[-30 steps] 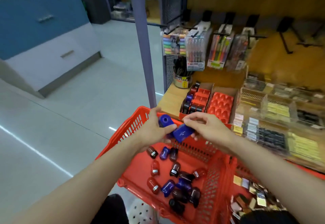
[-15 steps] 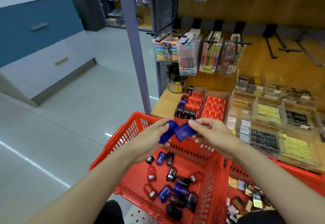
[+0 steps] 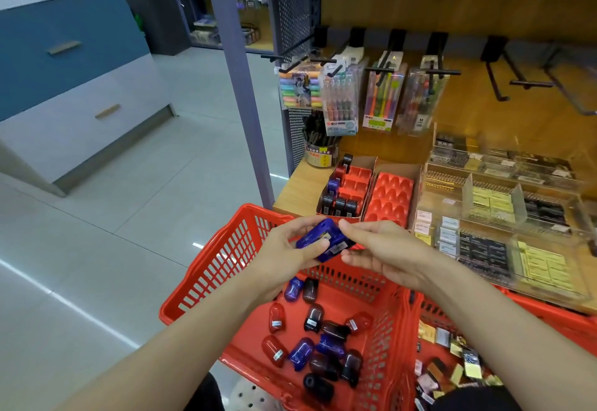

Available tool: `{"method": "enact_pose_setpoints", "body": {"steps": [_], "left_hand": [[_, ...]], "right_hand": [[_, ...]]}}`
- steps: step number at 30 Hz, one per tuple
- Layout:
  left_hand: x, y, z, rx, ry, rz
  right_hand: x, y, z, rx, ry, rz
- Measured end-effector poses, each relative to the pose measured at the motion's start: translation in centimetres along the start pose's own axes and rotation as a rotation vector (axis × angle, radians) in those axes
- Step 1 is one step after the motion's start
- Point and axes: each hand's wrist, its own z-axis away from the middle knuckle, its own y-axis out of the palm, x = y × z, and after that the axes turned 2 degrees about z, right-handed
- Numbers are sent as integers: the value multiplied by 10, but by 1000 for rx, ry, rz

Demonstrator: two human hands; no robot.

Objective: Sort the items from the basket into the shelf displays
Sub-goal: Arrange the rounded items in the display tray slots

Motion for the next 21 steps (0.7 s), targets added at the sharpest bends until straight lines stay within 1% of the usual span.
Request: {"method": "enact_pose_setpoints", "body": {"steps": [2, 4, 7, 9, 10, 11, 13, 14, 15, 16, 18, 19, 21], "left_hand": [[1, -1, -3, 3, -5, 27], [2, -2, -10, 19, -19, 59], [4, -2, -24, 13, -32, 97], [4, 0, -36, 22, -21, 77], [3, 1, -43, 37, -7, 14], [2, 2, -51, 54, 23, -99], [-3, 3, -71, 103, 97, -374], [-6, 4, -83, 122, 130, -445], [-8, 5, -96, 123, 157, -447], [-11, 5, -108, 100, 182, -410], [-17, 4, -134, -3, 236, -367], [-19, 4, -148, -44, 260, -383], [-21, 4, -172, -76, 280, -427]], "right_hand": [[0, -2, 0, 31, -22, -10], [-1, -4, -3, 14, -65, 25], [3, -11, -11, -32, -160, 193], [9, -20, -19, -58, -229, 333], [12, -25, -23, -72, -263, 426], [16, -30, -26, -88, -292, 543], [26, -39, -35, -127, -335, 774], [33, -44, -42, -171, -353, 850], [42, -50, -51, -238, -369, 904], [52, -58, -60, -321, -386, 952], [71, -73, -79, -482, -418, 1023], [78, -80, -88, -537, -430, 1034], [80, -90, -106, -580, -422, 1036]]}}
